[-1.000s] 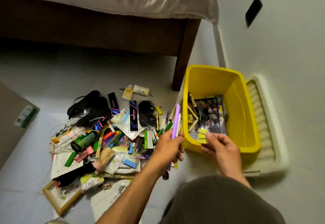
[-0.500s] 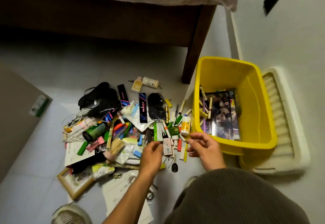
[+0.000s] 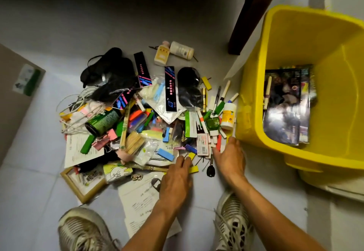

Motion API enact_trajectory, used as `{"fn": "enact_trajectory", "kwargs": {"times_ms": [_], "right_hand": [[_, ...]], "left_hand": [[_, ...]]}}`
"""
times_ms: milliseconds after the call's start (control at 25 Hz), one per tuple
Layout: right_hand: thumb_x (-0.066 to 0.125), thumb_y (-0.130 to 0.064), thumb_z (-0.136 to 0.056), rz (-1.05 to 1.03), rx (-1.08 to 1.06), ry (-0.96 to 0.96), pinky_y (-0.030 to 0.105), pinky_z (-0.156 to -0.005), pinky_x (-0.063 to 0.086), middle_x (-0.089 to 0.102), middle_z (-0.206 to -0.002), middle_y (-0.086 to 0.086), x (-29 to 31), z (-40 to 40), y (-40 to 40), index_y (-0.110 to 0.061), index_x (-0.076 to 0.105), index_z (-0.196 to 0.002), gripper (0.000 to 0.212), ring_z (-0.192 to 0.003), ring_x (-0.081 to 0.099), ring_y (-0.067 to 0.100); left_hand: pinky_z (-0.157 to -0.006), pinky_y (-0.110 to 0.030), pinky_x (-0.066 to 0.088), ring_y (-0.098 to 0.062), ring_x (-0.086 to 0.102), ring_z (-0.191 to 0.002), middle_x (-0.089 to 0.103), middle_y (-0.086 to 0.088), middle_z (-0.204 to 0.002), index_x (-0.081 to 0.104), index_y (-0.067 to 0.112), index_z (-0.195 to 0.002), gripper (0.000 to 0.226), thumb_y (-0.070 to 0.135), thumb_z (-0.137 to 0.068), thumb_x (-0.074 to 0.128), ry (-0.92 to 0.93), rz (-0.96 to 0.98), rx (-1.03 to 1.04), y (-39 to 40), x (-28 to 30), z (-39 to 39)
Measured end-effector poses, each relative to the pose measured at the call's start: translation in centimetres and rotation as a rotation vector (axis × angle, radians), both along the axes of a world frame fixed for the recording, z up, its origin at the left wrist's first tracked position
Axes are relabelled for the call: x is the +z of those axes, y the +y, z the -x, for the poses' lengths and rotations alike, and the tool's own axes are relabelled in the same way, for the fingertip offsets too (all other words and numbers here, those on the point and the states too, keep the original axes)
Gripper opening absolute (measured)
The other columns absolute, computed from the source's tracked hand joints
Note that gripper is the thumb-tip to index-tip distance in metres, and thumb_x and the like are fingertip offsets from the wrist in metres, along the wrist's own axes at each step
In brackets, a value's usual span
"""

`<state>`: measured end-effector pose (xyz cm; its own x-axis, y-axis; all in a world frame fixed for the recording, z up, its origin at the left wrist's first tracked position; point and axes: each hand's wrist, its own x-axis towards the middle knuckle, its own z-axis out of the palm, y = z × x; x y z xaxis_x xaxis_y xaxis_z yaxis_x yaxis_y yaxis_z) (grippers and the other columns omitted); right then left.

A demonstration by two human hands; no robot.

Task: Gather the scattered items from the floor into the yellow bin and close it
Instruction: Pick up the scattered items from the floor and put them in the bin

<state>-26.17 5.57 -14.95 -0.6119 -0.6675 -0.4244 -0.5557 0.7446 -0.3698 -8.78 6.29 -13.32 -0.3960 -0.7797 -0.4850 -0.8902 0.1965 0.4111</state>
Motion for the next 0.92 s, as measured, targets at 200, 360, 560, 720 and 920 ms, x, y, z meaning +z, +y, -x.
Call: {"fn": "enact_trajectory", "kwargs": {"times_ms": [200,360,560,720,920], "right_hand": [[0.069,-0.032,-0.085,-0.005,-0.020,-0.047,0.036,-0.079,0.050,0.054,-0.117,0.010,-0.3,0.0,0.2,-0.011,0.046,-0.120,0.047,-0.105,0.058,0.030],[0.066,-0.031,-0.085,-0.080,0.014,-0.105,0.032,-0.070,0.046,0.060,-0.115,0.010,0.0,-0.5,0.6,-0.011,0.042,-0.115,0.043,-0.099,0.061,0.031],[0.046,-0.025,-0.101,-0.091,-0.043,-0.341,0.034,-0.076,0.051,0.066,-0.116,0.012,-0.2,-0.8,1.2,-0.008,0.052,-0.114,0.022,-0.094,0.062,0.025],[0.042,-0.028,-0.104,0.040,-0.079,-0.557,0.031,-0.089,0.049,0.067,-0.123,0.007,0.9,-1.2,2.1,-0.014,0.057,-0.127,0.030,-0.105,0.062,0.021],[0.041,-0.043,-0.102,0.079,0.380,-0.178,0.036,-0.068,0.049,0.069,-0.102,0.008,2.5,-2.3,3.7,-0.017,0.052,-0.112,0.030,-0.084,0.063,0.028]], "left_hand": [[-0.084,-0.035,0.054,-0.027,0.059,-0.110,0.040,-0.006,-0.142,0.026,0.019,-0.146,0.057,0.018,-0.097,0.054,-0.087,0.019,0.093,-0.8,-0.4,2.0],[-0.085,-0.035,0.054,-0.028,0.062,-0.105,0.049,-0.011,-0.133,0.032,0.011,-0.140,0.047,0.020,-0.098,0.052,-0.106,-0.020,0.124,-1.0,-0.1,3.1],[-0.089,-0.034,0.046,-0.027,0.058,-0.107,0.058,-0.010,-0.120,0.040,0.012,-0.128,0.029,0.020,-0.101,0.036,-0.028,-0.086,0.182,0.2,-0.1,2.6],[-0.082,-0.037,0.044,-0.029,0.058,-0.099,0.062,-0.012,-0.108,0.048,0.011,-0.117,0.022,0.022,-0.101,0.038,0.167,-0.179,0.278,-0.1,0.5,1.3],[-0.084,-0.039,0.048,-0.028,0.058,-0.099,0.061,-0.010,-0.108,0.049,0.015,-0.115,0.020,0.025,-0.102,0.038,0.201,-0.216,0.449,0.3,1.6,-0.1]]}}
